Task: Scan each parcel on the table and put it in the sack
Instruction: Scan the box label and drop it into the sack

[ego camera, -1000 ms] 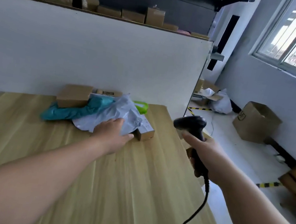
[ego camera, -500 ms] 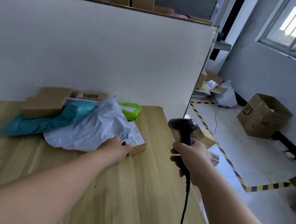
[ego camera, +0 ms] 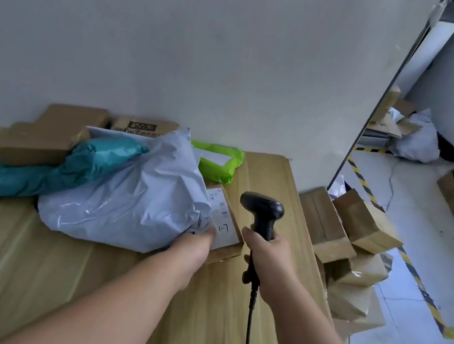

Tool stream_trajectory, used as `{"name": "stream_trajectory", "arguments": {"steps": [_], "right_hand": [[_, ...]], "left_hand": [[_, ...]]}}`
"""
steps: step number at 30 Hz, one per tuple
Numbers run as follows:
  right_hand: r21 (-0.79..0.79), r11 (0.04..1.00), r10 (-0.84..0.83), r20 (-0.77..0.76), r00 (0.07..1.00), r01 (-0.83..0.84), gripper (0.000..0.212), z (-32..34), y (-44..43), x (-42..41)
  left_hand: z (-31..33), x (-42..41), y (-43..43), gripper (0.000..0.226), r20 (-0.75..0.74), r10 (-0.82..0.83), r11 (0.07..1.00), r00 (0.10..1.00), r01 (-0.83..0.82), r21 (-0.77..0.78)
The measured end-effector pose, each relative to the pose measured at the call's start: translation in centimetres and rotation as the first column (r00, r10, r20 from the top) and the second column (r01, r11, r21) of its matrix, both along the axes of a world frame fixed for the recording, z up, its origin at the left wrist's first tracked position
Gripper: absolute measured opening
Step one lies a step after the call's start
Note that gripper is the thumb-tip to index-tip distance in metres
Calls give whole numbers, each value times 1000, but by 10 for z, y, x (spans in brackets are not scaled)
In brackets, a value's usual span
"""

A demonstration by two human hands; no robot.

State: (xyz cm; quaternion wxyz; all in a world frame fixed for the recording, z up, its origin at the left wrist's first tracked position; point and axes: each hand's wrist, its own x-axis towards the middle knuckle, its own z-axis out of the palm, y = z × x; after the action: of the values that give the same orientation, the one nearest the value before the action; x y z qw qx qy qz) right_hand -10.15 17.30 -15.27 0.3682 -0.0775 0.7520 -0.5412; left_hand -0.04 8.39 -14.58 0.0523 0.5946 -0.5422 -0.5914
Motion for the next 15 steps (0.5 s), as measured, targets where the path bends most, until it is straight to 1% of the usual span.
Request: {"name": "stream_trajectory", "arguments": {"steps": [2,4,7,9,11,15], "right_hand": [[-25,1000,7,34,999,-6,21,-6,0,3],[-47,998,-41,73,996,45,18,-8,7,6],[-53,990,-126,121,985,133,14,-3,32,12],[-50,986,-152,110,982,158,16,5,51,17],[-58,986,-149,96,984,155,17,19,65,23],[-94,992,-73,57,996,78,18,59,76,48]], "left_hand": [[-10,-4,0,56,-40,89,996,995,-88,32],[-16,-6,5,55,-90,157,986,983,-151,72],[-15,-9,16,37,-201,215,971,956,-188,145],[-7,-8,24,31,-249,184,975,951,-146,165],[4,-1,29,32,-305,124,986,944,-85,141],[41,38,27,28,-405,69,994,912,-27,109]]}}
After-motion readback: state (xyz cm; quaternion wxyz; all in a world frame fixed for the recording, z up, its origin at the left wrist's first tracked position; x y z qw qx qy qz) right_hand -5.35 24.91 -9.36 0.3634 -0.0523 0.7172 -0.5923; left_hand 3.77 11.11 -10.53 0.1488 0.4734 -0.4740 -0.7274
